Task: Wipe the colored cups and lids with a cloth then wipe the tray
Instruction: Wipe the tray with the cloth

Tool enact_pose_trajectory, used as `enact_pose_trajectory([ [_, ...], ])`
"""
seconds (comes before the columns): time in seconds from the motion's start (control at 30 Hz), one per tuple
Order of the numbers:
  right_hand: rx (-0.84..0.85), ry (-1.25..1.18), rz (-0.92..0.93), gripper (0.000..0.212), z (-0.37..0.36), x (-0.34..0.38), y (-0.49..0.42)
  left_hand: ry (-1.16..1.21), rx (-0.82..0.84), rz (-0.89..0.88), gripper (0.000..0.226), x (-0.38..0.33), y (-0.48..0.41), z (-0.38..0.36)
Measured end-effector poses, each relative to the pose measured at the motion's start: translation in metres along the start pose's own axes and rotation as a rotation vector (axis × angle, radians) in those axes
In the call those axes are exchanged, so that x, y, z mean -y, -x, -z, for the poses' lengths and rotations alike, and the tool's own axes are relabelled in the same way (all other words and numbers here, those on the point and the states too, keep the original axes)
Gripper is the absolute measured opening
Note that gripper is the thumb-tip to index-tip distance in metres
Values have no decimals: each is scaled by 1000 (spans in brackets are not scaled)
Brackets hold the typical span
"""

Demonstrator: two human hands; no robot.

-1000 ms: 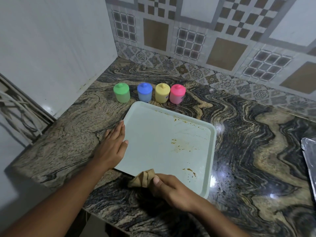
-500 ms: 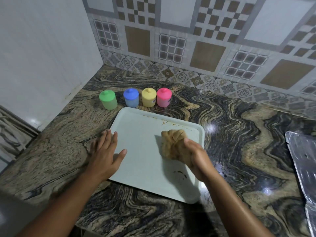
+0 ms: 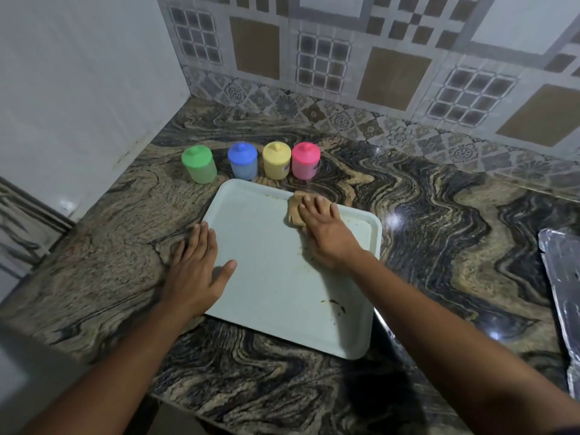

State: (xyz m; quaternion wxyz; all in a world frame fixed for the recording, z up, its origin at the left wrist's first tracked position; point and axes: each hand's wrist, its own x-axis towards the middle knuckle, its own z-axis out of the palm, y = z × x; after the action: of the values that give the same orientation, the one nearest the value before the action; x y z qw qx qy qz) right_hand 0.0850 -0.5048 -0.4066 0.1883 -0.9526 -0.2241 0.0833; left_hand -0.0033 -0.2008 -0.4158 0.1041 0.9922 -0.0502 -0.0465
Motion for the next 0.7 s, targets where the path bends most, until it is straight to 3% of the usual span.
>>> enact_pose_trajectory([
  [0.2, 3, -148, 23, 57, -8, 3, 20, 8, -1, 54, 93, -2, 2, 0],
  [0.47, 166, -333, 143, 53, -25, 47, 98, 14, 6, 74, 90, -3, 1, 0],
  [0.7, 312, -510, 129, 45, -34, 80, 150, 3, 16, 93, 91, -5, 1, 0],
])
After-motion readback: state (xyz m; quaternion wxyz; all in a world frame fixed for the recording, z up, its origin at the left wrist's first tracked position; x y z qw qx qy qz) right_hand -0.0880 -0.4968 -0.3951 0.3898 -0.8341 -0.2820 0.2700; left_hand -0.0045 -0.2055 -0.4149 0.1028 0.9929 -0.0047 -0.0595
